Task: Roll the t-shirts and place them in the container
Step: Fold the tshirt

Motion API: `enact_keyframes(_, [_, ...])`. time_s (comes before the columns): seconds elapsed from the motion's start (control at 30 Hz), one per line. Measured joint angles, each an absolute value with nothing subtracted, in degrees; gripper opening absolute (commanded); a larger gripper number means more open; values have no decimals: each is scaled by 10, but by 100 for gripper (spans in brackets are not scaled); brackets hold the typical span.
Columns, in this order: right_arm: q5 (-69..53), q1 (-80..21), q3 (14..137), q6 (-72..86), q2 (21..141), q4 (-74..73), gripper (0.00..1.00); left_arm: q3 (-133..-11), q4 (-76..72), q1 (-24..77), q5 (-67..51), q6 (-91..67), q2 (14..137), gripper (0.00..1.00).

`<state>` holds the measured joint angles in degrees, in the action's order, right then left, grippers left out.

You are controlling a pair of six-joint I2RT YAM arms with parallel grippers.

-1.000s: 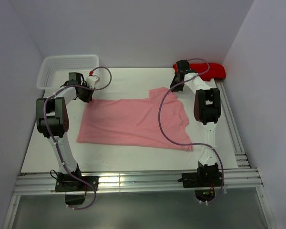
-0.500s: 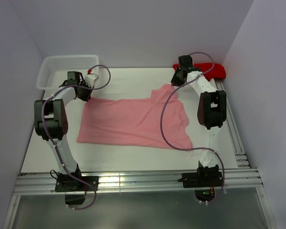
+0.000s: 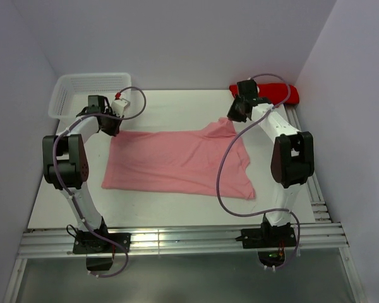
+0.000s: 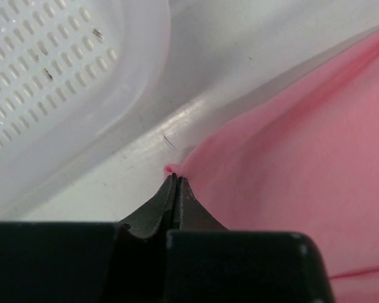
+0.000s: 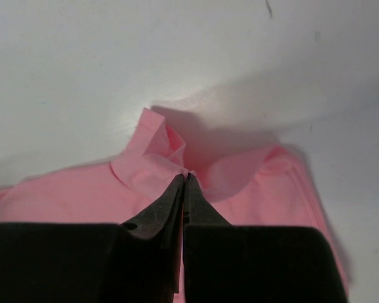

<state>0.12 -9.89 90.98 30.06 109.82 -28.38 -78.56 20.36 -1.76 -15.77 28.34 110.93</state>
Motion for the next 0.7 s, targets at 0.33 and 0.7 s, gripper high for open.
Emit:
enact_keyframes(0.33, [23,-99,774,323,972,-279,0,-771,259,-18,-175,302,1064,0])
enact_keyframes(0.7, [25,-104,628,357,848,-261,0,-761,336,-19,-194,335,1048,0])
